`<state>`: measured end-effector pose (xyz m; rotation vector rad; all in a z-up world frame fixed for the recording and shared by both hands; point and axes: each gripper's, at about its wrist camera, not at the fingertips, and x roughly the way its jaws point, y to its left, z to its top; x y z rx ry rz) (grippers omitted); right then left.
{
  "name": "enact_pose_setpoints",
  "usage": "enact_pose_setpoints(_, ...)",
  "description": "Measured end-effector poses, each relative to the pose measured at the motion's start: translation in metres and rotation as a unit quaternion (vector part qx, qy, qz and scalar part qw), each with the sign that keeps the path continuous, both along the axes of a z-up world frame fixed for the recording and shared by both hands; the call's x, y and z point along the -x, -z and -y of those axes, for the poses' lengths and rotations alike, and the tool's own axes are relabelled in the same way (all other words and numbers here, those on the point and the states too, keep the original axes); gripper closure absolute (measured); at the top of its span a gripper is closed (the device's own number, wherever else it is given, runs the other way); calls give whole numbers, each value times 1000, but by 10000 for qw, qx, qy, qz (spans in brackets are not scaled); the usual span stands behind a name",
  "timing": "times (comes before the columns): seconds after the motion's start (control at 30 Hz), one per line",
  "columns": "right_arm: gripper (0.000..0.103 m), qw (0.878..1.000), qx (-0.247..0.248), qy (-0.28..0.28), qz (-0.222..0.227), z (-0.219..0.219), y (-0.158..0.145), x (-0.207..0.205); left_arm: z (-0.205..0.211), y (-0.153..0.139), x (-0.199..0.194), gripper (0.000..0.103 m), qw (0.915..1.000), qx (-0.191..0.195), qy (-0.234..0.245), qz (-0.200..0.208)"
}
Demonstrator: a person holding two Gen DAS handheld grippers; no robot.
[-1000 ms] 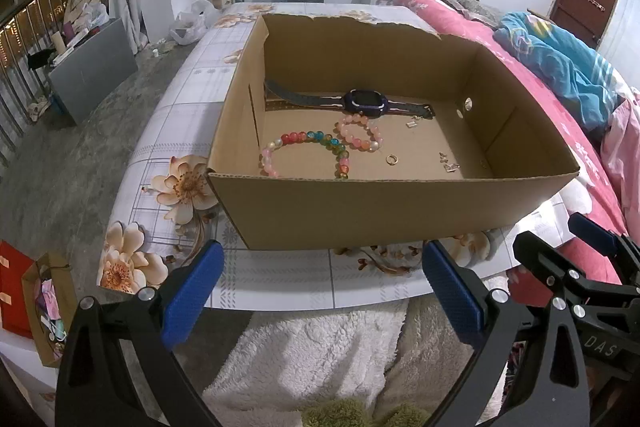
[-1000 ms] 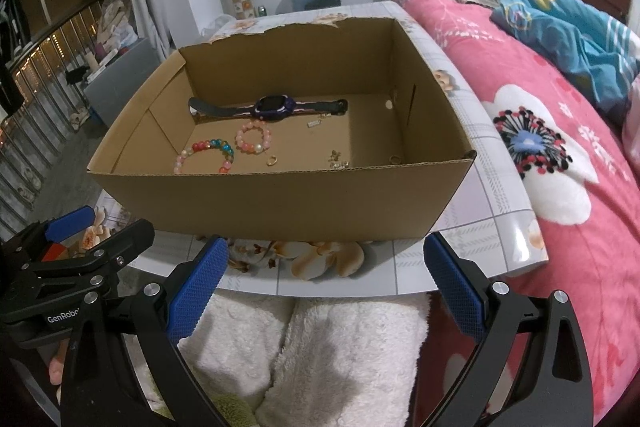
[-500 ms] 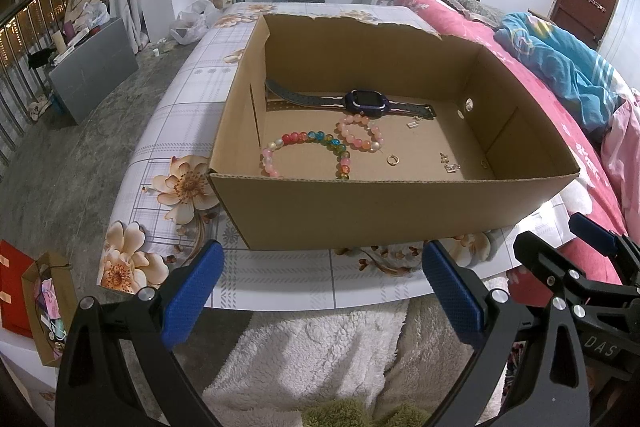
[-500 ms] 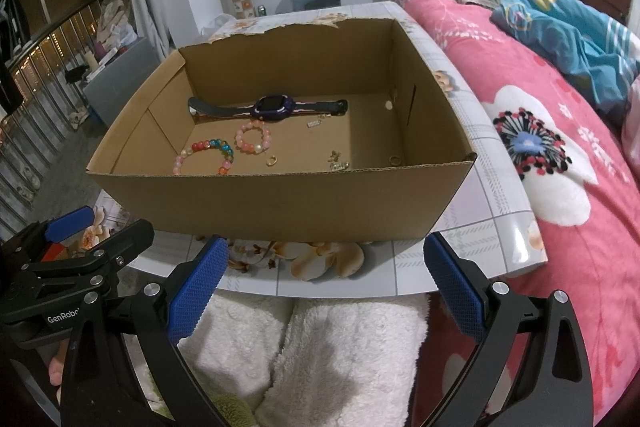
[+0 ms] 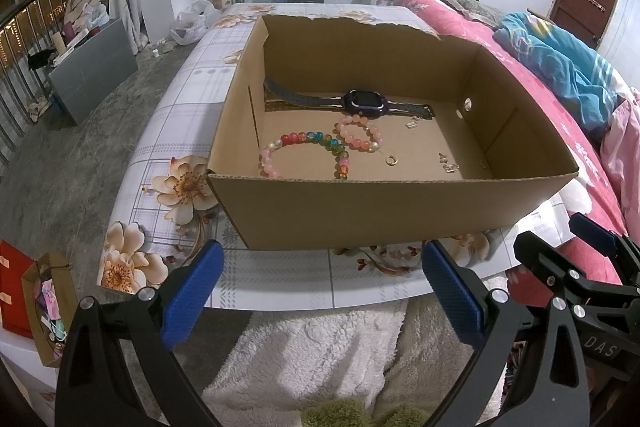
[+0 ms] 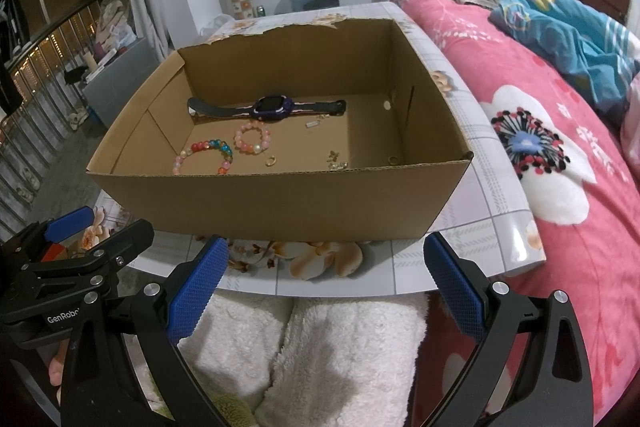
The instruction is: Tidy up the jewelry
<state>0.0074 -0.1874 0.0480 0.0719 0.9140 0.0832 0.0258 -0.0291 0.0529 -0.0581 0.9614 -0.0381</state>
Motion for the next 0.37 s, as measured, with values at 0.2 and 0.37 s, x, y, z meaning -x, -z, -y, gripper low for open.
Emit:
enact_pose_setpoints(0.2,9,10000,-5,-5,5,1,-1,1,0,0,0,6,10000,0,-5,-8)
enact_pose_setpoints(0.37,9,10000,-21,4,13,1,-2,3,0,0,0,6,10000,12,2,-7)
